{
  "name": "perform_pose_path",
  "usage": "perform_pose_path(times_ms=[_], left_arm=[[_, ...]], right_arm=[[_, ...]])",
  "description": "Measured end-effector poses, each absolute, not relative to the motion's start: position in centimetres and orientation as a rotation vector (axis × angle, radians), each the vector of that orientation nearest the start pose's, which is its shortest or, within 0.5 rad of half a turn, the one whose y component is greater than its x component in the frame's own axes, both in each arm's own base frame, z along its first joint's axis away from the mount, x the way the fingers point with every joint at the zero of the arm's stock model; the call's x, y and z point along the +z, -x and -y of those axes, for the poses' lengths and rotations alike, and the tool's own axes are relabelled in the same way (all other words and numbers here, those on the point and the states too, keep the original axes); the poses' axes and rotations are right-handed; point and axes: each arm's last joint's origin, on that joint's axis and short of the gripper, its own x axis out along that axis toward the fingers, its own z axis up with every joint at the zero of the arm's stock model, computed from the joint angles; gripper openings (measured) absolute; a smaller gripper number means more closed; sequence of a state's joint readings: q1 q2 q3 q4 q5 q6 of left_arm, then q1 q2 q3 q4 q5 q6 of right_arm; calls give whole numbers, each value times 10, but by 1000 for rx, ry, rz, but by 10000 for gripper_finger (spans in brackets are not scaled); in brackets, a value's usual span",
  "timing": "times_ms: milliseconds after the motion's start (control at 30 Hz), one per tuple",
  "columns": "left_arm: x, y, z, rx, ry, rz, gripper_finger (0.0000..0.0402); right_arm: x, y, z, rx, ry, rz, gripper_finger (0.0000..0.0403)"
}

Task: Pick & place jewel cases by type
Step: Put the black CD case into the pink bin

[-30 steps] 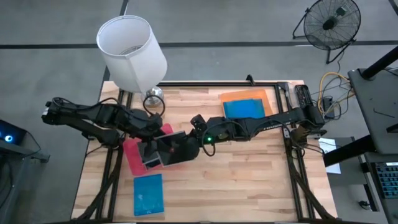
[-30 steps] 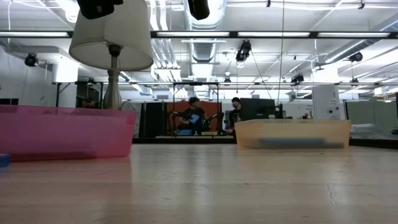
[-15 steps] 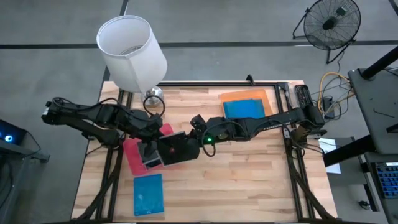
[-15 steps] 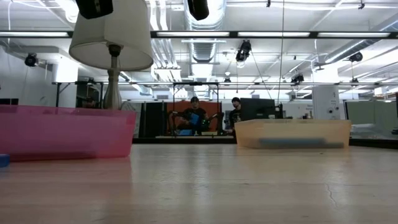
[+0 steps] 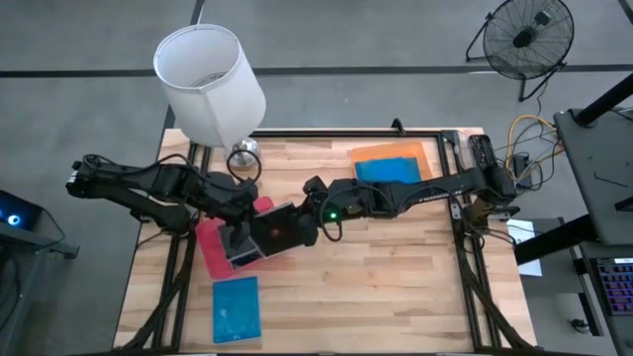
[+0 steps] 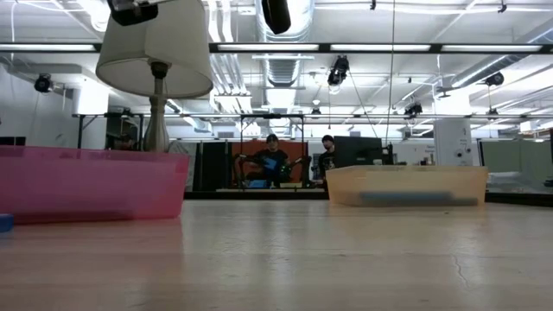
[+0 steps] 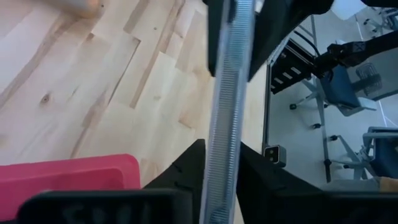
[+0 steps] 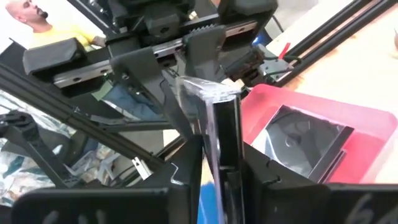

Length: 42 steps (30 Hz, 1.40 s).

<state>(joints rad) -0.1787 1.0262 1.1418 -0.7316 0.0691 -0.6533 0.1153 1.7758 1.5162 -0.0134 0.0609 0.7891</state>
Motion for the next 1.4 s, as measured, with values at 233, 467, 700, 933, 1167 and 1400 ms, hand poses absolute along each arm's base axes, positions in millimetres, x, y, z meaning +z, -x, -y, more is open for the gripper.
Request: perform_pose_path(times_ms=[233,467,700,933,1167,1400], left_arm=[[363,-195,37,-43,598,-660,31],[363,-194,38,-55,599,-670,6],[363,-194,38,-56,606,-669,1],[360,-188,36,-16,637,-708,1],[351,-179,33,96,687,-821,1],[342,-170,29,234,645,-911,0]], right_arm=[[336,-415,-32,11,-761,-291,73],[336,-414,-24,27,-750,-310,119],[337,-413,-23,34,-697,-304,208],[362,-398,-20,121,-651,-256,281],[394,-366,-25,155,-618,-229,310],[407,-336,-42,188,-574,-324,313]])
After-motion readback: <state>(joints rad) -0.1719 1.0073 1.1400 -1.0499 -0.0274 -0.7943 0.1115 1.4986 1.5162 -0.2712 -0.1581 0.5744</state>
